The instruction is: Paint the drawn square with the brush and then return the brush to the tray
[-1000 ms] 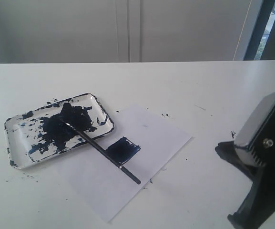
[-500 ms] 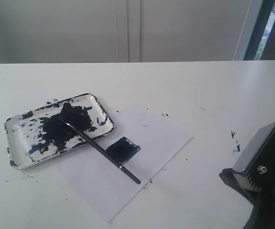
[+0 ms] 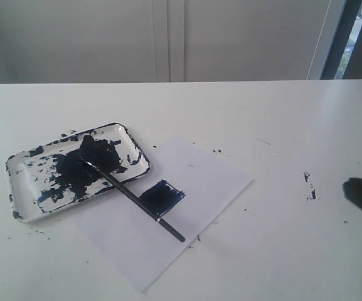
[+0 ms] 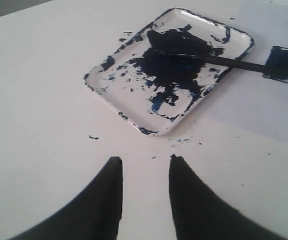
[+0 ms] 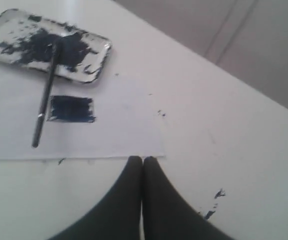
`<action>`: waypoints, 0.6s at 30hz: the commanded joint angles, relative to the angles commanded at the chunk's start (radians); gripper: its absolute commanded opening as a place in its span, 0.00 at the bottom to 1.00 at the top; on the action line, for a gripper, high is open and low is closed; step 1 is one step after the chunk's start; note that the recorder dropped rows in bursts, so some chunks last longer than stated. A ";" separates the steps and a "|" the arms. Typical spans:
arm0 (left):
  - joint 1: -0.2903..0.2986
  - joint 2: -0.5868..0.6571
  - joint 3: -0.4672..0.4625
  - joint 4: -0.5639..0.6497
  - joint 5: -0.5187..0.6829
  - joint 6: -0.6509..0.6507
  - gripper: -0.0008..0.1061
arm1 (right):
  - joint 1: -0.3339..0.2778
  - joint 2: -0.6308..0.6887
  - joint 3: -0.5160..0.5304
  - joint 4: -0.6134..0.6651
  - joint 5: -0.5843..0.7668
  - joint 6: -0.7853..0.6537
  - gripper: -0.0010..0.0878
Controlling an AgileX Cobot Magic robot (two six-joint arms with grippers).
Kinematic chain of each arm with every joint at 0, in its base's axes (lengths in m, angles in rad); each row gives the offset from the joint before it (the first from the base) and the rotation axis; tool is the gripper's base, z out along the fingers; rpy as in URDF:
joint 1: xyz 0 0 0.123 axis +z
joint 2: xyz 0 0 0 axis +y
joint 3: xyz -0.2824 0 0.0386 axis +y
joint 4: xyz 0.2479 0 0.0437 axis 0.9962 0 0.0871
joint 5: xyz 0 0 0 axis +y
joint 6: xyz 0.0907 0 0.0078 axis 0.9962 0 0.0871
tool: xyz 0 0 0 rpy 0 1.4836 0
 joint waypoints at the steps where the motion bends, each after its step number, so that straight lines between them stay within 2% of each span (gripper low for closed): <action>1: 0.026 -0.024 0.017 0.000 0.000 0.000 0.36 | -0.043 -0.019 0.000 0.000 0.000 0.000 0.01; 7: 0.247 -0.164 0.126 0.007 -0.006 0.000 0.36 | -0.261 -0.141 0.000 0.000 0.000 0.000 0.01; 9: 0.292 -0.206 0.153 0.010 -0.018 0.000 0.36 | -0.317 -0.187 0.000 0.000 0.000 0.000 0.01; 12: 0.303 -0.206 0.178 0.013 -0.016 0.000 0.36 | -0.384 -0.256 0.000 0.000 0.002 0.000 0.01; 15: 0.303 -0.206 0.202 0.013 -0.034 0.002 0.36 | -0.424 -0.331 0.000 0.000 0.002 0.000 0.01; 18: 0.303 -0.206 0.243 0.013 -0.059 0.002 0.36 | -0.450 -0.340 0.000 0.000 0.000 0.000 0.01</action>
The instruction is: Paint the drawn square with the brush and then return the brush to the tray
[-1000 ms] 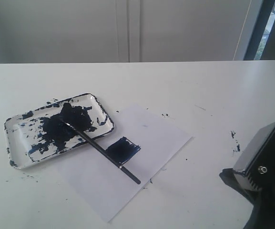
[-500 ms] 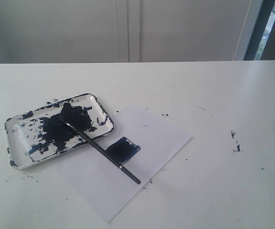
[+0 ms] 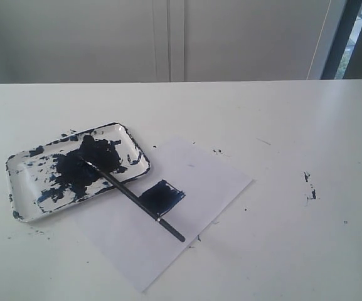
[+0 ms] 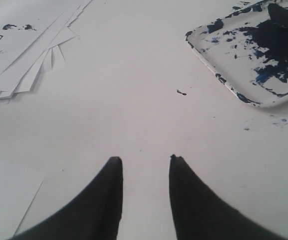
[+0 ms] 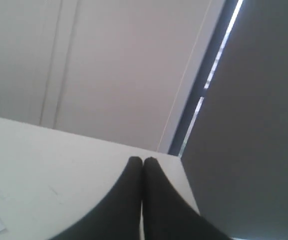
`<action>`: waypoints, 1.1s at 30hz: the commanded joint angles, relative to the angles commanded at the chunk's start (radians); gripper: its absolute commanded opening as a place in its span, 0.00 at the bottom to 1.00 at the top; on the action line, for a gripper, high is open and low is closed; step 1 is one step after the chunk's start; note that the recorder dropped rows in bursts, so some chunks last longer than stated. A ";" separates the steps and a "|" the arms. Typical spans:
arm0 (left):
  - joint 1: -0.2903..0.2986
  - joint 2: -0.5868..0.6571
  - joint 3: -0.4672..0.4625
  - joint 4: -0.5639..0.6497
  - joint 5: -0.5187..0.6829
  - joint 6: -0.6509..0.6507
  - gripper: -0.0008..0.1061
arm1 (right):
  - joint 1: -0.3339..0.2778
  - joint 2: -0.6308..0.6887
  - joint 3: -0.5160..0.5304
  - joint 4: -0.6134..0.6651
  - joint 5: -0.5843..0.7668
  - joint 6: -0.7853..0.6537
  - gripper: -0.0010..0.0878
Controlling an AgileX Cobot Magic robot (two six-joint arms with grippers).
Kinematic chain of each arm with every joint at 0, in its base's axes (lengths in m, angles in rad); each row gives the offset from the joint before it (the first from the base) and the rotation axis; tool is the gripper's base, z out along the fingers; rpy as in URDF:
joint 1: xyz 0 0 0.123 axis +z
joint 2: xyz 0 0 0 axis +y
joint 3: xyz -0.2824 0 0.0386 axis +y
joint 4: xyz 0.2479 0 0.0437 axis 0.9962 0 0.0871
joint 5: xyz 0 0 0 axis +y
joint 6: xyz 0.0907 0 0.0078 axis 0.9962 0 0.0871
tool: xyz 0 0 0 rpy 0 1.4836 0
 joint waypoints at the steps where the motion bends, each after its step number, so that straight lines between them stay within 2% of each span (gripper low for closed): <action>1: 0.000 0.000 0.010 0.000 0.000 0.000 0.36 | 0.000 0.000 0.000 0.000 -0.001 0.000 0.01; 18: -0.002 0.000 0.039 -0.016 -0.018 0.029 0.36 | 0.003 0.000 0.002 0.004 0.026 0.000 0.01; 21: -0.002 0.000 0.043 -0.200 -0.068 0.213 0.36 | 0.003 0.000 0.006 0.008 0.024 0.000 0.01; 23: -0.002 0.000 0.043 -0.300 -0.095 0.288 0.36 | 0.003 0.000 0.027 0.031 0.001 0.000 0.01; 27: -0.002 0.000 0.054 -0.369 -0.117 0.293 0.36 | 0.003 0.000 0.120 0.114 -0.017 0.000 0.01; 31: -0.002 0.000 0.080 -0.564 -0.127 0.297 0.36 | 0.003 0.000 0.204 0.149 -0.011 0.000 0.01; 33: -0.002 0.000 0.084 -0.610 -0.152 0.297 0.36 | 0.003 0.000 0.230 0.149 -0.011 0.000 0.01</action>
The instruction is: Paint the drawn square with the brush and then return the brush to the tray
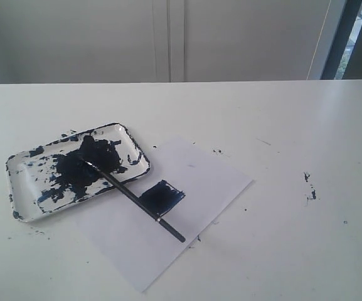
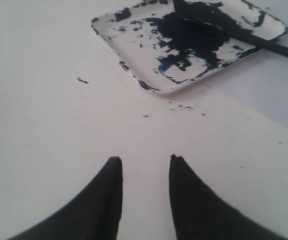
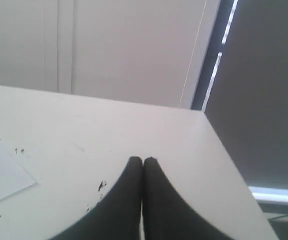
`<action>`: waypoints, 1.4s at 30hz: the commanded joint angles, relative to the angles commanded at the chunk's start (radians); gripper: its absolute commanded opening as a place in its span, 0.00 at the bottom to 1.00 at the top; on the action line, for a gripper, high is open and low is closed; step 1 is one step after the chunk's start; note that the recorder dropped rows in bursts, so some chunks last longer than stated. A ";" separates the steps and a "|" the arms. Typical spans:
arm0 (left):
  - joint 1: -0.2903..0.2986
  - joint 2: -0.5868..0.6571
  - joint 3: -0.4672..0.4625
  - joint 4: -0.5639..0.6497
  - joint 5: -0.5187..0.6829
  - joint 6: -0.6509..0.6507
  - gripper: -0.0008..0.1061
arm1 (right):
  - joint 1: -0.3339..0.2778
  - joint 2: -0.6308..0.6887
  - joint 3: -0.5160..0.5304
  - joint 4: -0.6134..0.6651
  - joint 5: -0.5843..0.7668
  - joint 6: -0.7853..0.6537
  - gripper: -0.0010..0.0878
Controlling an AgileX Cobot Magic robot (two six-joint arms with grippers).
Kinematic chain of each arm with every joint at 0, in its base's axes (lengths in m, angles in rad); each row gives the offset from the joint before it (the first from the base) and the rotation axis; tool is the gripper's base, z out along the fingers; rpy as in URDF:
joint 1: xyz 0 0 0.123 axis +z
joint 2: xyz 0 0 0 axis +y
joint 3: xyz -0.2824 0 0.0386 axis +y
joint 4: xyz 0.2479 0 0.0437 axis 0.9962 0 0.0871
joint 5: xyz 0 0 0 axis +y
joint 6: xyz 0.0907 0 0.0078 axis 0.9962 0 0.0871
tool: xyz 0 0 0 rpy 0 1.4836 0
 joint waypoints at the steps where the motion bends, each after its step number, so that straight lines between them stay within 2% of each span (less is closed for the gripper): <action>1: 0.000 0.000 0.000 0.003 -0.014 0.000 0.36 | 0.000 0.000 0.010 0.000 0.000 0.000 0.01; 5: 0.000 0.000 0.000 0.009 -0.089 0.002 0.36 | 0.000 0.000 0.043 0.000 -0.014 0.000 0.01; 10: 0.000 0.000 0.000 0.032 -0.103 0.004 0.36 | 0.000 0.000 0.130 0.000 -0.030 0.000 0.01; 16: 0.000 0.000 0.000 0.094 -0.111 0.004 0.36 | 0.000 0.000 0.130 0.000 -0.021 0.000 0.01; 26: 0.000 0.000 0.000 0.094 -0.112 0.015 0.36 | 0.000 0.000 0.130 0.003 -0.019 0.000 0.01; 30: 0.000 0.000 0.000 0.094 -0.096 0.102 0.36 | 0.000 0.000 0.130 0.003 -0.017 0.000 0.01; 33: 0.000 0.000 0.000 0.094 -0.096 0.318 0.36 | 0.000 0.000 0.130 0.003 -0.018 -0.043 0.01; 35: 0.000 0.000 0.000 0.094 -0.096 0.395 0.36 | 0.000 0.000 0.130 0.003 -0.018 -0.130 0.01; 37: 0.000 0.000 0.000 0.094 -0.096 0.363 0.36 | 0.000 0.000 0.130 0.003 -0.018 -0.183 0.01; 42: 0.000 0.000 0.000 0.094 -0.094 0.302 0.36 | 0.000 0.000 0.130 0.003 0.012 -0.185 0.01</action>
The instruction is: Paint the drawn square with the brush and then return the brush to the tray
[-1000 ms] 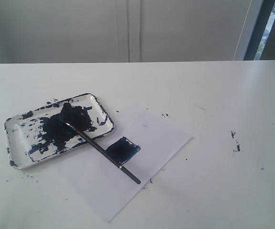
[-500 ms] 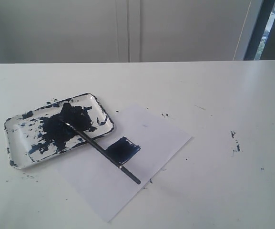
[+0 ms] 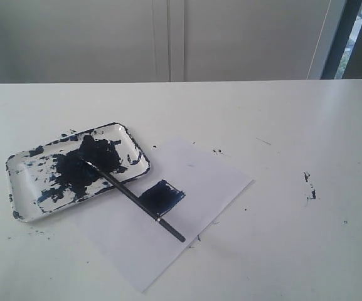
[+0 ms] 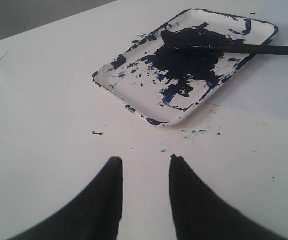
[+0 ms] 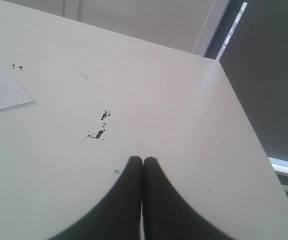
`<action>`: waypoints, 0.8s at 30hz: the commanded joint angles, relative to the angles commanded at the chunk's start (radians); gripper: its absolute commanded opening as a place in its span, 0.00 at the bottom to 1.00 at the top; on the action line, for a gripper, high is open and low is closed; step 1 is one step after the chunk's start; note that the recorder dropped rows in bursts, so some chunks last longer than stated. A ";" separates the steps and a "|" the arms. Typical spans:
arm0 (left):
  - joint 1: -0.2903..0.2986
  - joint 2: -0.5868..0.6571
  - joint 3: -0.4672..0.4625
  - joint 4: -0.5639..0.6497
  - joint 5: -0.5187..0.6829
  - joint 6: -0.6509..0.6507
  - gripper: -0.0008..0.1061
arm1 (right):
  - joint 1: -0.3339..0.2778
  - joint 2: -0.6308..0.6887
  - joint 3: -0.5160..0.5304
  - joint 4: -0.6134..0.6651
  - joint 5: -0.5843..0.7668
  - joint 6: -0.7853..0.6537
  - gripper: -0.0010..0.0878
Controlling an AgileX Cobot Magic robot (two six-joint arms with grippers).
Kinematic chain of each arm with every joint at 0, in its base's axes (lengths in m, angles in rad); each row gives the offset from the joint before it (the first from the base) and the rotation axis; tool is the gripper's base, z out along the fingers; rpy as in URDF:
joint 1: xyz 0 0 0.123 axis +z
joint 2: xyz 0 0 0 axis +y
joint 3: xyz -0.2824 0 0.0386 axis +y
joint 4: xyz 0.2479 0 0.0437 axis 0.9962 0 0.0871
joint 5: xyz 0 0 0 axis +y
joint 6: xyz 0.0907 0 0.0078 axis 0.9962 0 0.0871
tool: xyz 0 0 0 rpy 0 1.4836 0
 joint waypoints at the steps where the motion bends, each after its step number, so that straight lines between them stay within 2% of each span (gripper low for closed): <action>1: 0.000 0.000 0.000 0.000 0.003 -0.028 0.36 | 0.000 0.000 0.000 0.000 0.019 0.000 0.01; 5: 0.000 0.000 0.000 0.000 0.007 -0.132 0.36 | 0.000 0.000 0.000 0.000 0.056 0.000 0.01; 9: 0.000 0.000 0.000 0.000 0.074 -0.136 0.36 | 0.000 0.000 0.000 0.000 0.056 0.000 0.01; 13: 0.000 0.000 0.000 0.000 0.074 -0.174 0.36 | 0.000 0.000 0.000 0.000 0.049 0.000 0.01; 24: 0.000 0.000 0.000 0.000 0.066 -0.168 0.36 | 0.000 0.000 0.000 0.005 0.049 0.000 0.01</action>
